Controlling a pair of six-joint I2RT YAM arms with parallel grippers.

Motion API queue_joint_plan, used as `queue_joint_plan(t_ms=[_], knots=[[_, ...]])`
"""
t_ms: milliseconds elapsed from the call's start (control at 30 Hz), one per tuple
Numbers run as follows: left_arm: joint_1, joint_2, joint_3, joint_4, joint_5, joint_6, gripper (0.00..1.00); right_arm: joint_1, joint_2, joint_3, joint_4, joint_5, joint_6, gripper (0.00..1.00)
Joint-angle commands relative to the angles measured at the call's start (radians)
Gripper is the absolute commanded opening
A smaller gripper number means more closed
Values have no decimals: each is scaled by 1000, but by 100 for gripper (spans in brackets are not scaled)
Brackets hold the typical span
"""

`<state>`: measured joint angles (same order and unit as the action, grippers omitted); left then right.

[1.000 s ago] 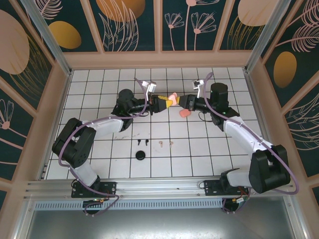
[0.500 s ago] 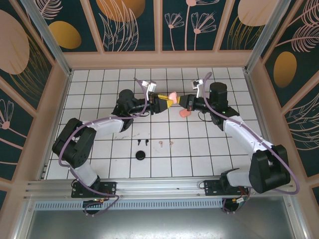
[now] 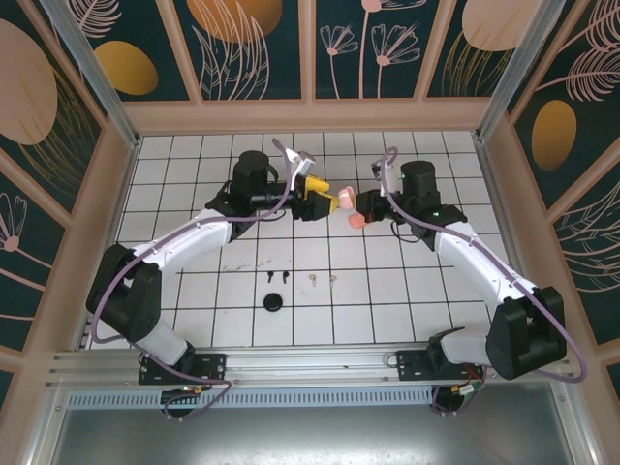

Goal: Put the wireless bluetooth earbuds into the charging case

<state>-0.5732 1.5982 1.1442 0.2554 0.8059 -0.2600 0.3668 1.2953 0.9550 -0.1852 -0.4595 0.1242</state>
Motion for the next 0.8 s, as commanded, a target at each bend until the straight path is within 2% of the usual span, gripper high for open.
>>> queue_joint_plan(t_ms=[0,67,167,567,767], knots=[[13,-11,64,-330,20,225,76,62,-22,31,-71,162,-143,0],[16,-5,88,-413,17,273,76,100,-17,36,-77,231,-180,0],[19,4,113,-492,17,321,75,127,-2,45,-77,255,-207,0],[35,64,206,-696,86,443,69,152,-2,46,-36,168,-227,0],[39,93,242,-730,104,470,67,170,-4,49,-17,136,-213,0]])
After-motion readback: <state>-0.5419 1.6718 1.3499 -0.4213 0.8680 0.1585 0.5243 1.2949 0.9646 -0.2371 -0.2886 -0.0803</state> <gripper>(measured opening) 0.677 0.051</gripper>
